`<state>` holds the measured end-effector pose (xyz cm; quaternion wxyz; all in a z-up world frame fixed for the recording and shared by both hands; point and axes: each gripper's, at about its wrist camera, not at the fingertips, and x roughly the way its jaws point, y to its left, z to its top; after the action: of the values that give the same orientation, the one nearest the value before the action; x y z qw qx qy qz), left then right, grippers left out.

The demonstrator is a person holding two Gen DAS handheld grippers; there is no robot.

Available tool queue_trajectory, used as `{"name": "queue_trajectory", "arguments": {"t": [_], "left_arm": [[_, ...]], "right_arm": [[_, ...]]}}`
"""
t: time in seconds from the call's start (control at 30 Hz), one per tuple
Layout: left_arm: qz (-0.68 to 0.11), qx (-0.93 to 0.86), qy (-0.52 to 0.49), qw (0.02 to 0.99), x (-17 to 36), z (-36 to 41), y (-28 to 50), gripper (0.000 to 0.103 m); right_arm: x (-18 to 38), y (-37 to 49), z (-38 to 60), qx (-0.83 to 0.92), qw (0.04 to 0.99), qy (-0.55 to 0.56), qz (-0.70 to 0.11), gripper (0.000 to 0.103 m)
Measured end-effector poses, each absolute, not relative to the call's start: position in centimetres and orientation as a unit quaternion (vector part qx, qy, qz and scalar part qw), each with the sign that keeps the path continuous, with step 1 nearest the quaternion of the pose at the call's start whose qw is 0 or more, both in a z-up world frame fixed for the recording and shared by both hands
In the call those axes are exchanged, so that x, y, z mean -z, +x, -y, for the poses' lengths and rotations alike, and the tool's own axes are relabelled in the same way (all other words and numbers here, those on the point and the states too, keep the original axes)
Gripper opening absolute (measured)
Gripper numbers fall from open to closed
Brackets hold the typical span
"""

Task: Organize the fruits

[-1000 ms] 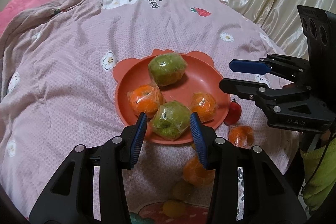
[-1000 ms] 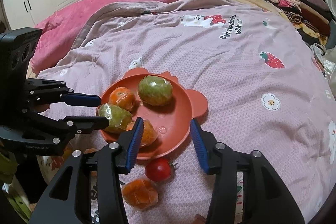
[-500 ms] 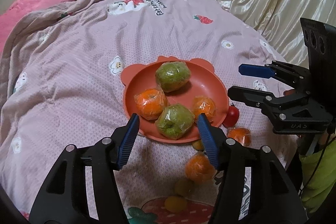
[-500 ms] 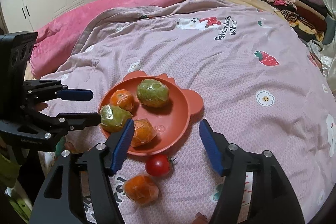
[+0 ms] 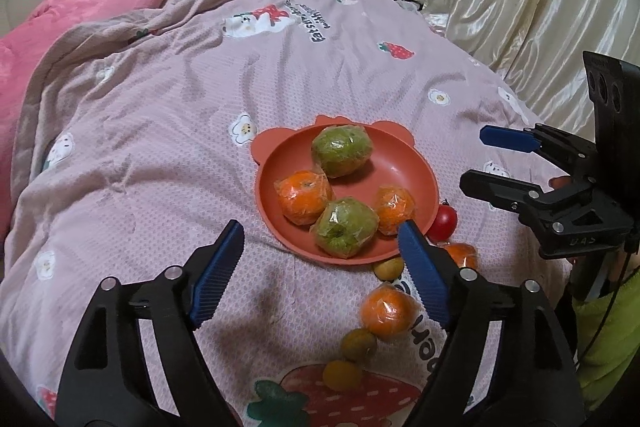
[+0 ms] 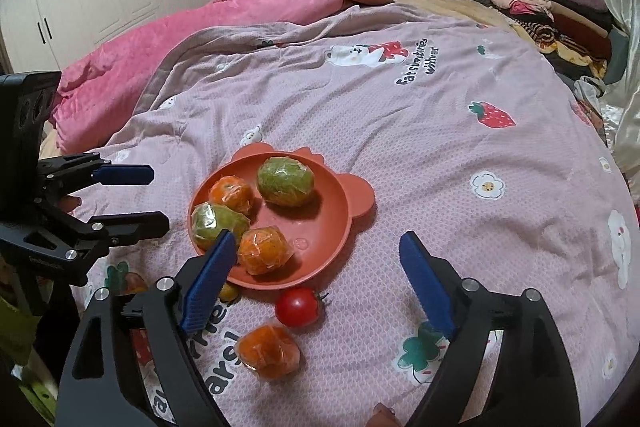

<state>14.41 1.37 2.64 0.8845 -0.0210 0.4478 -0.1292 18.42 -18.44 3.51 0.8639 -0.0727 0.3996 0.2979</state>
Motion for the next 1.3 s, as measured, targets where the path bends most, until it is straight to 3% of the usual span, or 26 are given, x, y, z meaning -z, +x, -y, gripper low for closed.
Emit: {"name": "queue_trajectory", "arguments": {"t": [0.17,0.53,1.3], "left_arm": [[-0.439,0.124,-0.02,0.89,-3.1,-1.6,13.8,0.079],[-0.429,0.116,-0.028,0.895,-4.0,-2.0,13.2,0.093],[-0.424,0.093,-0.021,0.901,-4.1,-2.5,10.7,0.093]], "right_arm": [[-3.8,18.0,18.6,-0.296,0.866,-0.069,-0.397,0.091],[-4.4,17.2,19.0,-0.288,0.872,-0.069,-0.389,0.095],[-4.6,14.1,19.2,-0.289,0.875,-0.078,-0.38,0.098]]}}
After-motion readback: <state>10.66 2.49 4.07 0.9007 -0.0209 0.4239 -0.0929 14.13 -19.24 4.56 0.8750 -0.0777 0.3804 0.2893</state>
